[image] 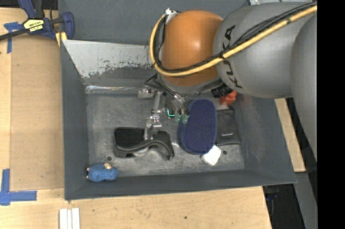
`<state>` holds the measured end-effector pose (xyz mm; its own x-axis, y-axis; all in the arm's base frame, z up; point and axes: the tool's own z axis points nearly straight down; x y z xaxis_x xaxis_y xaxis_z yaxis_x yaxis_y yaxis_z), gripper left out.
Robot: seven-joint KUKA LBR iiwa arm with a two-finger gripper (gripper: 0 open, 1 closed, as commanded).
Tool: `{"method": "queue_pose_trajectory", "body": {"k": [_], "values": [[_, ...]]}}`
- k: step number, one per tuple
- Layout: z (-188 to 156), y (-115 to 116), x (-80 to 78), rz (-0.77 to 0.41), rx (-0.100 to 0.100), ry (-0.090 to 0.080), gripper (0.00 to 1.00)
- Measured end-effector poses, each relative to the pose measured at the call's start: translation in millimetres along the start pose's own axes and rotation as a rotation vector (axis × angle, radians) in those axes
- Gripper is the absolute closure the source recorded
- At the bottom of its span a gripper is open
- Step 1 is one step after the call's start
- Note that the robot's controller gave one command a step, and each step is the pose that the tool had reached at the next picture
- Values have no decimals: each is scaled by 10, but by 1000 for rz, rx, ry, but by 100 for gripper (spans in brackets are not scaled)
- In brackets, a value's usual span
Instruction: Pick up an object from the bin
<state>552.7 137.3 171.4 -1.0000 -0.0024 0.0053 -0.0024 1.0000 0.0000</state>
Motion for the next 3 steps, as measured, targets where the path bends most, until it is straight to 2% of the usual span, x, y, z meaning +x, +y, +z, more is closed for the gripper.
{"method": "queue_pose_trajectory", "body": {"k": [1,2,3], "values": [[534,-103,116,-164,0,-6,0],[535,-116,128,-162,2,1,100],[-322,-51,-83,-121,0,-11,100]]}}
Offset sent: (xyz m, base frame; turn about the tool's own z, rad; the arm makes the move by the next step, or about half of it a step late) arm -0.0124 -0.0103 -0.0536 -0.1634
